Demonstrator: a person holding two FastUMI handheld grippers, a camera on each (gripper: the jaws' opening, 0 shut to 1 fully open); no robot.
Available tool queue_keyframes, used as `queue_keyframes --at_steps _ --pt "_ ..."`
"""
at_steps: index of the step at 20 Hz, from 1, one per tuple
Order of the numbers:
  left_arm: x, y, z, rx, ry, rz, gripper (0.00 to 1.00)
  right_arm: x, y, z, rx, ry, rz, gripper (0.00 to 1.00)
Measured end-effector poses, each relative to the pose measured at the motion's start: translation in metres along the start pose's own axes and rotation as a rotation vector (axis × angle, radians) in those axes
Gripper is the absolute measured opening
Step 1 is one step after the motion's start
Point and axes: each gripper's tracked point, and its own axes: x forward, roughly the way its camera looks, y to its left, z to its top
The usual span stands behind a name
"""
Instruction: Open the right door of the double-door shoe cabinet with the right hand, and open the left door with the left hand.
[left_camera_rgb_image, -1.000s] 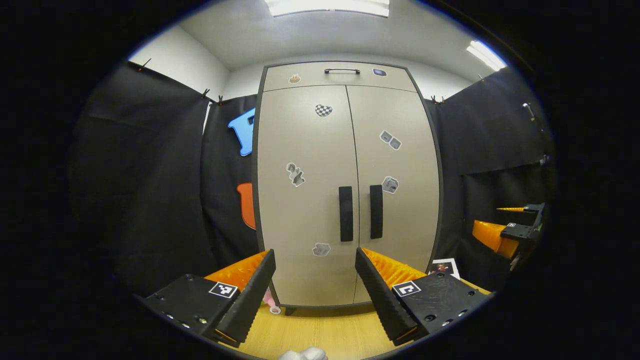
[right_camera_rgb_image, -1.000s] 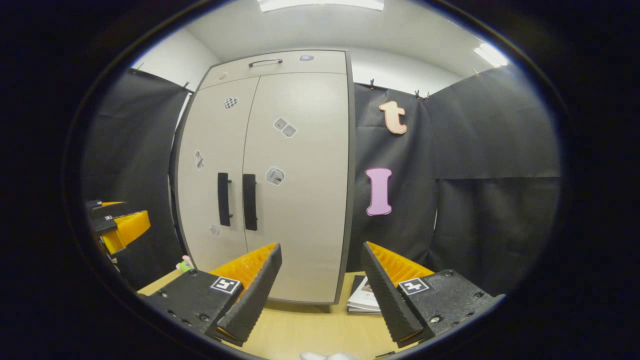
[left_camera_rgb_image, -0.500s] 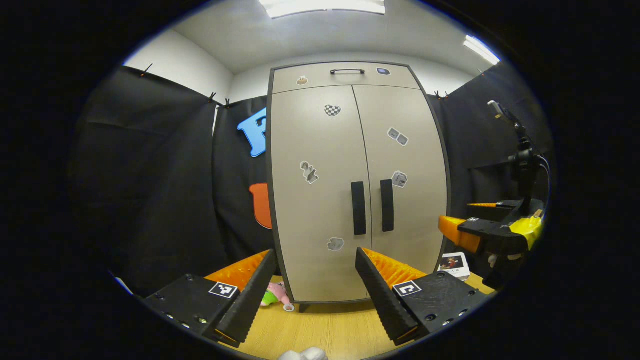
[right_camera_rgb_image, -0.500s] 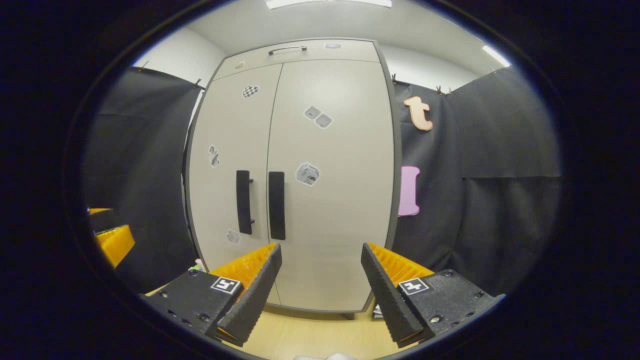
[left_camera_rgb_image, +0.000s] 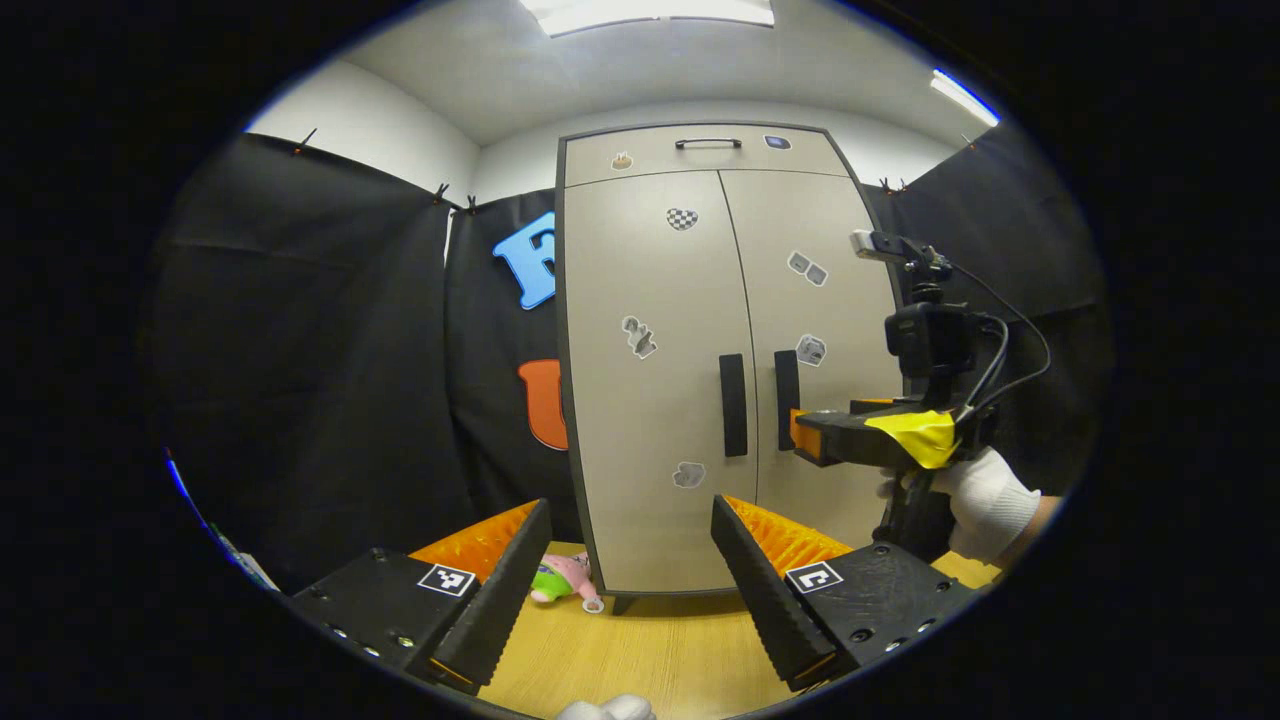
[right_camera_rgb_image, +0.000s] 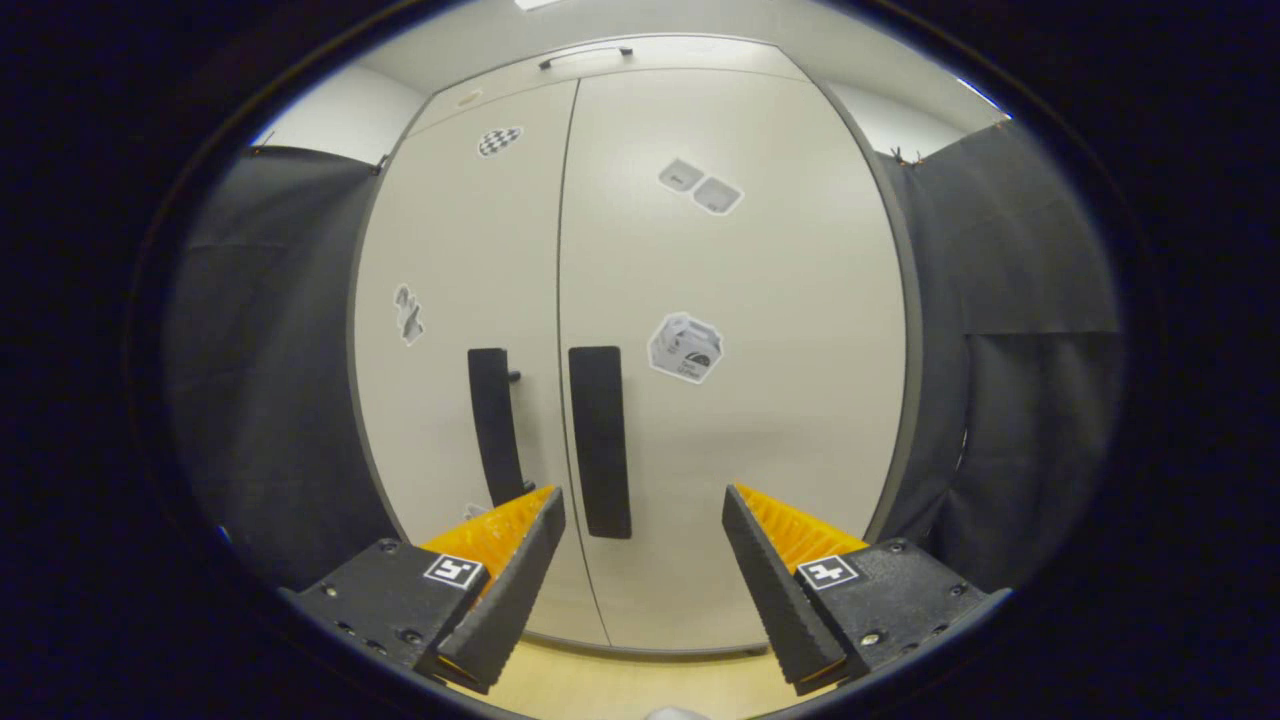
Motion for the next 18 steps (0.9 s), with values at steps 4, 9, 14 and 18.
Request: queue_keyframes --at_steps 4,9,14,18 --pt "-0.001 0.007 -0.002 0.009 0.003 0.023 0.97 0.03 0.01 -0.004 0.021 0.043 -0.006 0.93" --pt "0.0 0.016 -0.001 0.006 0.001 0.046 0.97 0.05 0.019 -0.005 0.012 0.058 -0.022 0.75" --pt "0.003 0.019 -0.004 -0.01 0.009 0.049 0.97 0.054 0.023 0.003 0.006 0.042 -0.039 0.53" --pt "0.006 0.022 -0.008 -0.024 0.015 0.045 0.97 0.055 0.021 0.003 0.001 0.045 -0.052 0.37"
